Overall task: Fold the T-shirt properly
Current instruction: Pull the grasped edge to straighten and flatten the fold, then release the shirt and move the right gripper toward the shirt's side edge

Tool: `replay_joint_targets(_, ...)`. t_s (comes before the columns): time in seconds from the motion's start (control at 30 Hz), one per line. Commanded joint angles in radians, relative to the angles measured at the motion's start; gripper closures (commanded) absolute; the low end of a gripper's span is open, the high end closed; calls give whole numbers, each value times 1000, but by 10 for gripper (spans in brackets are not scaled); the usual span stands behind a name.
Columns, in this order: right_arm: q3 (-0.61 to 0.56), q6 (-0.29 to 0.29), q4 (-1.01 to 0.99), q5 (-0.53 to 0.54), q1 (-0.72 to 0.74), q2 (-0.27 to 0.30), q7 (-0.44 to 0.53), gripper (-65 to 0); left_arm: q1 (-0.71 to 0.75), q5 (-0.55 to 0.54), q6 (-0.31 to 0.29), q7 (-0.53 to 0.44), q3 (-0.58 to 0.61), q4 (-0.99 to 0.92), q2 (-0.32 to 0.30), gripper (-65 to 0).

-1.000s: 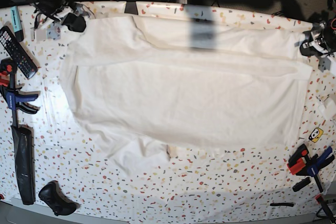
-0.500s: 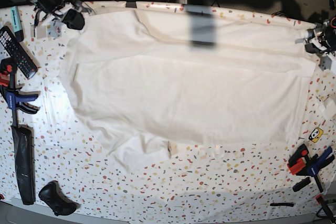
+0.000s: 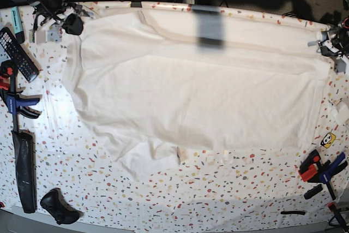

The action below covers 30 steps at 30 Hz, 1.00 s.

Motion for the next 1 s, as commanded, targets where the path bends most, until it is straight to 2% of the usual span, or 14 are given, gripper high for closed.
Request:
replay_joint_targets(0.0, 6, -42, 5, -58, -6, 13, -3, 0, -8, 22, 9, -12, -8, 16, -25, 0)
replay_joint_targets(0.2, 6, -35, 5, -56, -6, 13, 8, 0, -9, 15, 9, -27, -8, 16, -26, 0)
replay_joint_targets(0.3, 6, 15, 5, -45, -6, 13, 3, 0, -11, -11, 9, -27, -8, 16, -26, -9)
replay_joint_targets(0.37, 6, 19, 5, -39, -6, 13, 4, -85, -11, -34, 9, -27, -8, 16, -26, -136)
replay_joint_targets(0.43, 6, 19, 5, -39, -6, 13, 11, -121, -11, -37, 9, -27, -8, 16, -26, -208)
replay_joint_targets(0.6, 6, 19, 5, -39, -6, 16, 11, -121, -11, -38, 9, -26, -8, 18, -45, -213)
replay_joint_targets(0.73, 6, 19, 6, -32, -6, 48, 4, -121, -11, -45, 10, -27, -8, 47, -76, -213)
replay_joint_targets(0.9, 6, 20, 6, 127, -6, 119, -84, -122, -15, -45, 10, -26, -8, 134, -106, -213)
replay_joint_targets(0.97, 6, 23, 13, 143, -3, 139, -119, -122, -16, -45, 10, -27, -8, 178, -106, -213)
